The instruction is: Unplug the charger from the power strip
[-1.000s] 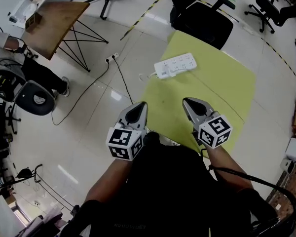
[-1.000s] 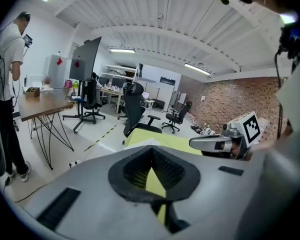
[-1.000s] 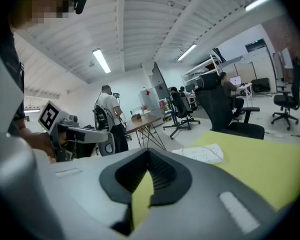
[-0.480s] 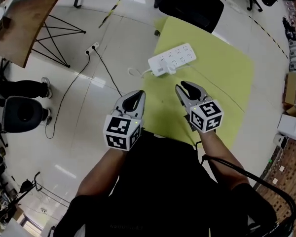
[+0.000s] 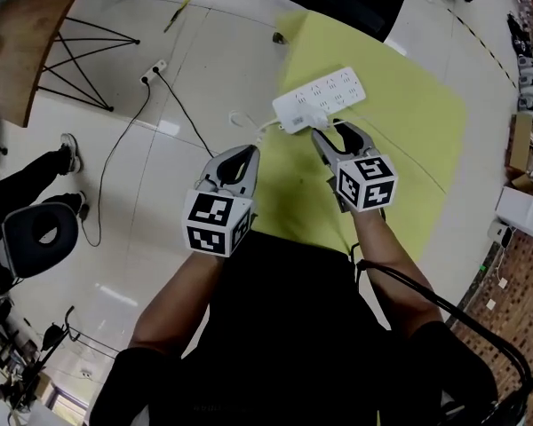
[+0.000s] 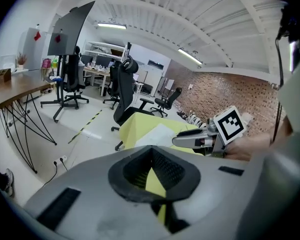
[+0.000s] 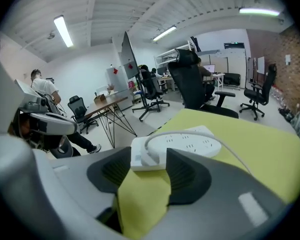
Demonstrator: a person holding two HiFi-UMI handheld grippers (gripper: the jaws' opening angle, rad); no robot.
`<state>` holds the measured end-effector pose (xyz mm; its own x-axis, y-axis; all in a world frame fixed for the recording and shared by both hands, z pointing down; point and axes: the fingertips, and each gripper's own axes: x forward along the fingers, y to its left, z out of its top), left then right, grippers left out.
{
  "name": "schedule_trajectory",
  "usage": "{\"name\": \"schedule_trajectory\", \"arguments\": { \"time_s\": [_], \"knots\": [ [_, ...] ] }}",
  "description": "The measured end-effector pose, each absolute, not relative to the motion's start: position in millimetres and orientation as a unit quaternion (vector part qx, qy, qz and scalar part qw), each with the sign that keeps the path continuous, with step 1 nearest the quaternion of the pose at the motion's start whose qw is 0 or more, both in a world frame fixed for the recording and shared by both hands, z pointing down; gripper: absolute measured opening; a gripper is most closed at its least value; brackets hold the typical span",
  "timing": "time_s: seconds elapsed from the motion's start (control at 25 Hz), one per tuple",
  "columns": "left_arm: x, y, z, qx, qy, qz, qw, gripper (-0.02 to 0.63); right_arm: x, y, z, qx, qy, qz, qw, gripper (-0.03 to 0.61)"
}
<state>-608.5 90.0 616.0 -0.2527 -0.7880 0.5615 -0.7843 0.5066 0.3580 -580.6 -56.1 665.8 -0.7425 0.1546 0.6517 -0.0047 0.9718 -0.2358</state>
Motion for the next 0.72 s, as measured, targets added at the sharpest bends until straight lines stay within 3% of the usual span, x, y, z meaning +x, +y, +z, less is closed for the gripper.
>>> {"name": "schedule_trajectory", "arguments": {
  "time_s": [0.36,0.72],
  "knots": [
    [-639,105,626,0.477,-0.798,-0.028,0.367,0.003,-613,-51,684,-0.043,-0.92,0.083,0.381,0.216],
    [-642,108,637,0.474,-0.795,-0.037,0.377,0.005,-619,-53,693,-0.035,-0.915,0.07,0.395,0.144]
  ]
}}
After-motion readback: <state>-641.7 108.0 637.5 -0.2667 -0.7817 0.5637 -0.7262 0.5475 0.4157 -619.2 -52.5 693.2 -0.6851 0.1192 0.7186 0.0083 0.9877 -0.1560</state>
